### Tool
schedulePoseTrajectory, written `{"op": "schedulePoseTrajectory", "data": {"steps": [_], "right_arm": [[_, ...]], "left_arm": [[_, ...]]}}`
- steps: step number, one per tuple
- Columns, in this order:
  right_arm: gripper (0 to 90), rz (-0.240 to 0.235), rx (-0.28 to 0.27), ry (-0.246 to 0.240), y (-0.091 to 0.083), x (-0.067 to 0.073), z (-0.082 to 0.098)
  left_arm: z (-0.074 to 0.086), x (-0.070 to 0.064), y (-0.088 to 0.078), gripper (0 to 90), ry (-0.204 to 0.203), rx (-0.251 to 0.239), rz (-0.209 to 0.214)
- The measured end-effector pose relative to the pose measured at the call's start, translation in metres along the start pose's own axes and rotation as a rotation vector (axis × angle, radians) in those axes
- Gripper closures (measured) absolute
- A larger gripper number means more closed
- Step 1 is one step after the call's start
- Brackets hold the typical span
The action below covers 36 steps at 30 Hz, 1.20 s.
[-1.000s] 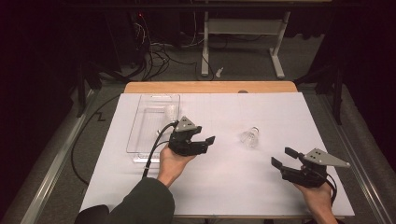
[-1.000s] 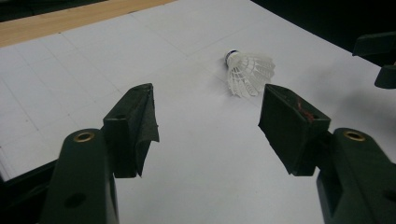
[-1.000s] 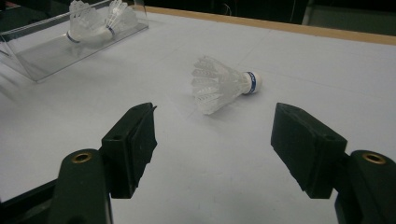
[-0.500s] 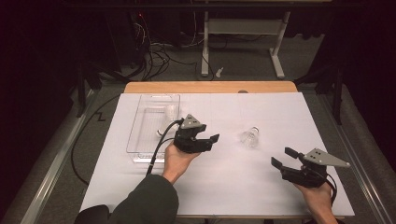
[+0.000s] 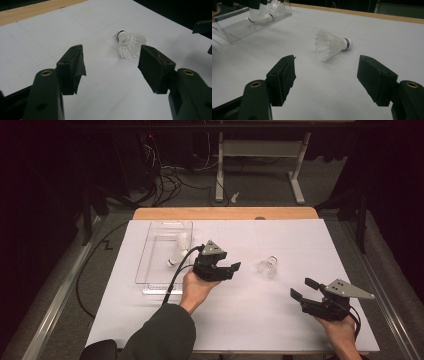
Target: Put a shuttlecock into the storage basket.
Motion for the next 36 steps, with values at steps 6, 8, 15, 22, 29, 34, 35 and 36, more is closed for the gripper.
{"op": "schedulePoseTrajectory", "data": {"steps": [6, 8, 15, 22, 29, 34, 35, 36], "right_arm": [[31.0, 0.0, 0.0, 0.002, 0.0, 0.0, 0.0], [31.0, -0.001, 0.0, 0.002, 0.0, 0.0, 0.0], [31.0, -0.001, 0.001, 0.001, 0.0, 0.0, 0.0], [31.0, -0.003, 0.0, 0.0, 0.0, -0.001, 0.0], [31.0, -0.003, 0.0, 0.0, 0.0, -0.001, 0.0], [31.0, -0.003, 0.002, 0.0, 0.0, -0.001, 0.0], [31.0, -0.003, 0.001, -0.001, 0.0, -0.001, 0.0], [31.0, -0.003, 0.001, -0.001, 0.0, -0.001, 0.0]], "left_arm": [[-0.001, 0.001, 0.004, 39.0, -0.001, 0.004, 0.006], [-0.002, 0.001, 0.007, 39.1, -0.003, 0.008, 0.008], [-0.007, -0.002, 0.015, 39.6, 0.008, 0.017, 0.016], [-0.009, -0.004, 0.024, 40.5, 0.008, 0.027, 0.025], [-0.01, -0.004, 0.033, 41.1, 0.014, 0.044, 0.025], [-0.01, -0.005, 0.037, 41.4, 0.022, 0.051, 0.025], [-0.011, -0.005, 0.038, 41.4, 0.025, 0.053, 0.025], [-0.011, -0.005, 0.04, 41.5, 0.026, 0.055, 0.024]]}}
Point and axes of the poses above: each handheld gripper's, and its own axes: y roughly forward along the jaws, z roughly out of its underside, x roughly to its left, the point moved 4 cm from there along y, roughly forward along the jaws, and after that the axes turned 4 degrees about -y, right-handed, at the moved point
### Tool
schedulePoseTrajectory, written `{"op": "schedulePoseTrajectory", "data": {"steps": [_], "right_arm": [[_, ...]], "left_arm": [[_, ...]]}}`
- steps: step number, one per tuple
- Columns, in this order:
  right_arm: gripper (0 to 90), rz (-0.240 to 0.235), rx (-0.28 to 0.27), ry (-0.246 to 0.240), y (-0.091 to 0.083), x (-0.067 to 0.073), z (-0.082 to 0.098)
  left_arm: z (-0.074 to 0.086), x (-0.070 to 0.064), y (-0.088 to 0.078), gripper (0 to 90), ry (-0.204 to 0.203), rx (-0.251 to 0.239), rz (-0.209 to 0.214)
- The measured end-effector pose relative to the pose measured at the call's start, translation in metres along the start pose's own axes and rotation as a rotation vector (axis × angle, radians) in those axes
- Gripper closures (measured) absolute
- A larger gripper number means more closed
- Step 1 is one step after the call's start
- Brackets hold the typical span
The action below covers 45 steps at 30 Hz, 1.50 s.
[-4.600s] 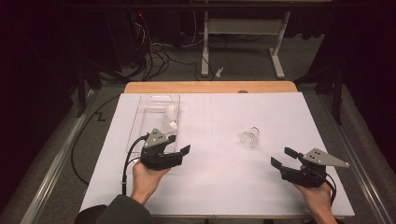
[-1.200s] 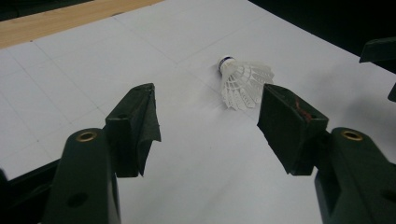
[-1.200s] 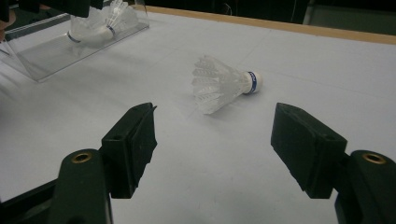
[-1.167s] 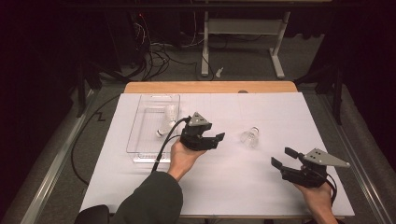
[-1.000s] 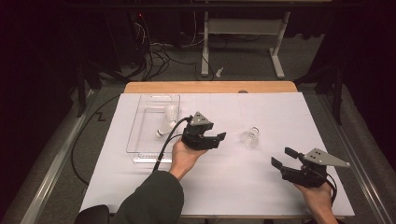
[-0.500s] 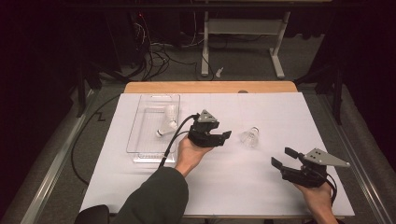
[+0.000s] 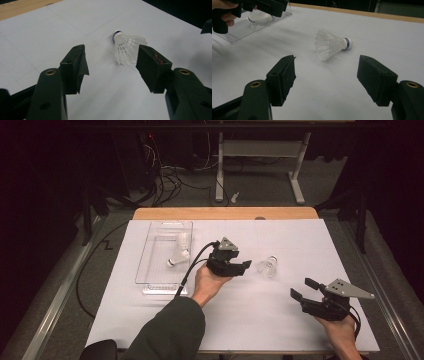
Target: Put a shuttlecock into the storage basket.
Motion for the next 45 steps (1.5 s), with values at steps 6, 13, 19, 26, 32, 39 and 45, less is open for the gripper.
{"op": "schedulePoseTrajectory", "data": {"steps": [6, 13, 19, 26, 32, 39, 45], "right_arm": [[31.0, 0.0, -0.001, 0.001, 0.0, 0.0, 0.0], [31.0, 0.0, -0.001, 0.001, 0.0, 0.0, 0.0], [31.0, 0.001, -0.002, 0.003, 0.0, 0.0, 0.0], [31.0, -0.003, -0.002, 0.002, 0.0, 0.0, 0.0], [31.0, -0.003, -0.002, 0.003, 0.0, 0.0, 0.0], [31.0, -0.005, -0.002, 0.001, 0.0, 0.0, 0.0], [31.0, -0.006, 0.0, 0.0, 0.0, 0.0, 0.0]], "left_arm": [[-0.002, -0.001, 0.006, 42.1, 0.004, 0.003, 0.001], [-0.003, -0.001, 0.013, 42.9, 0.004, 0.009, 0.002], [-0.004, 0.0, 0.021, 43.4, 0.004, 0.021, 0.003], [-0.005, -0.002, 0.029, 44.4, 0.009, 0.035, 0.009], [-0.007, -0.003, 0.037, 44.8, 0.02, 0.044, 0.012], [-0.006, -0.003, 0.044, 46.9, 0.018, 0.08, 0.007], [-0.008, -0.004, 0.05, 49.6, 0.02, 0.127, 0.009]]}}
Point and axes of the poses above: each handheld gripper's, and its own axes: y roughly forward along the jaws, z roughly out of its underside, x roughly to its left, the point moved 4 cm from there along y, roughly forward along the jaws, and after that the axes turned 4 degrees about -y, right-handed, at the moved point
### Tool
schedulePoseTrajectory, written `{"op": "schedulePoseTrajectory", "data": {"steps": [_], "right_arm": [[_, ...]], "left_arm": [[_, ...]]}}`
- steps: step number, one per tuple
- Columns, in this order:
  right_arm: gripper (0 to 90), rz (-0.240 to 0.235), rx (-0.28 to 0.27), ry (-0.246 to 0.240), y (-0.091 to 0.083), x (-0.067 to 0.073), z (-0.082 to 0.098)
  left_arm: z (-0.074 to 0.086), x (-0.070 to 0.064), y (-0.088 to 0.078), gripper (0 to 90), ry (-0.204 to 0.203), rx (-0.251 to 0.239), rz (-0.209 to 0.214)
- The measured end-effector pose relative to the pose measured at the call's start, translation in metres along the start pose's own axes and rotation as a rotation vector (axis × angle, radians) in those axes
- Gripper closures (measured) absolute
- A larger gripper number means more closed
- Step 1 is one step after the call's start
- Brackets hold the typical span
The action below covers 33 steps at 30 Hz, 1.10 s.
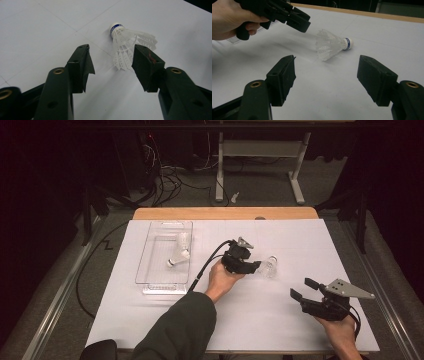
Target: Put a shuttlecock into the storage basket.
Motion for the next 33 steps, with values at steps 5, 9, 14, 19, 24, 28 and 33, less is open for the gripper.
{"op": "schedulePoseTrajectory", "data": {"steps": [5, 9, 14, 19, 24, 28, 33], "right_arm": [[30.9, -0.001, 0.001, 0.001, 0.0, 0.0, 0.0], [31.0, -0.001, 0.001, 0.002, 0.0, 0.0, 0.0], [31.0, -0.002, 0.001, 0.0, 0.0, 0.0, 0.0], [31.0, -0.003, 0.001, 0.0, 0.001, 0.0, 0.0], [30.9, -0.003, 0.001, 0.0, 0.0, 0.0, 0.0], [30.9, -0.004, 0.002, 0.0, 0.001, 0.0, 0.0], [31.0, -0.003, 0.002, -0.001, 0.001, 0.0, 0.0]], "left_arm": [[-0.001, -0.001, 0.005, 52.0, 0.003, 0.036, 0.002], [0.0, 0.001, 0.01, 54.2, 0.001, 0.059, -0.013], [0.0, 0.002, 0.015, 58.3, 0.007, 0.091, -0.016], [-0.002, -0.001, 0.019, 61.0, 0.017, 0.116, -0.012], [-0.004, -0.003, 0.024, 64.6, 0.016, 0.13, -0.01], [-0.002, 0.0, 0.028, 67.5, 0.004, 0.146, -0.008], [-0.001, 0.002, 0.032, 71.2, -0.018, 0.155, -0.005]]}}
Point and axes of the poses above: each handheld gripper's, and its own axes: y roughly forward along the jaws, z roughly out of its underside, x roughly to its left, the point moved 4 cm from there along y, roughly forward along the jaws, and after that the axes turned 4 degrees about -y, right-handed, at the moved point
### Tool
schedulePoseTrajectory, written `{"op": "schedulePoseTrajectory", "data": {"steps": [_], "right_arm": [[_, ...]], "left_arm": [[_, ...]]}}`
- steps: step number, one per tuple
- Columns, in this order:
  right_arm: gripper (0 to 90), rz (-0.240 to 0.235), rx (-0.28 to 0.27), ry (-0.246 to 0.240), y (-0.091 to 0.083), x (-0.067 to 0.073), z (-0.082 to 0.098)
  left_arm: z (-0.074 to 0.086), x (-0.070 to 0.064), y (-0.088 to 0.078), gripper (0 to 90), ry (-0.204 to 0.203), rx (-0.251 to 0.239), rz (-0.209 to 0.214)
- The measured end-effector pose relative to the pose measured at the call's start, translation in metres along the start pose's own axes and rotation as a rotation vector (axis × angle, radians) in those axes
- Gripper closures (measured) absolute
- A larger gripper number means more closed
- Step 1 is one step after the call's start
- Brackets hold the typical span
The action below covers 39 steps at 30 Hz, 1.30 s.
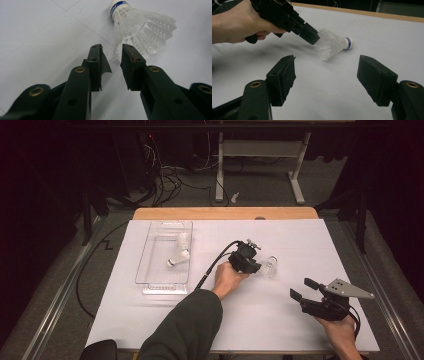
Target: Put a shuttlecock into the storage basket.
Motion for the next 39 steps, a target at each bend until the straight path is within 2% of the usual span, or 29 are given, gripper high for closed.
{"op": "schedulePoseTrajectory", "data": {"steps": [3, 6, 8, 19, 39], "right_arm": [[31.0, 0.0, 0.0, 0.001, -0.0001, -0.0001, 0.0], [31.0, -0.001, 0.001, 0.0, 0.0001, 0.0, 0.0001], [30.9, -0.001, 0.001, 0.0, 0.0, 0.0001, 0.0], [31.0, -0.001, -0.001, 0.002, -0.0007, 0.0002, 0.0], [31.0, -0.001, 0.0, -0.001, -0.0004, 0.0004, 0.0001]], "left_arm": [[0.0003, 0.0016, 0.0013, 72.9, -0.01, 0.004, 0.006], [0.0002, 0.003, 0.0015, 75.6, -0.016, 0.001, -0.008], [-0.0001, 0.0027, 0.0023, 77.5, -0.022, -0.003, 0.005], [0.0008, 0.0026, 0.0062, 88.5, -0.028, 0.002, 0.016], [-0.0004, 0.0025, -0.0009, 90.0, -0.033, -0.011, 0.029]]}}
Point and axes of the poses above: each handheld gripper's, and its own axes: y roughly forward along the jaws, z roughly out of its underside, x roughly to its left, the point moved 4 cm from there along y, roughly forward along the jaws, and after that the axes turned 4 degrees about -y, right-handed, at the moved point
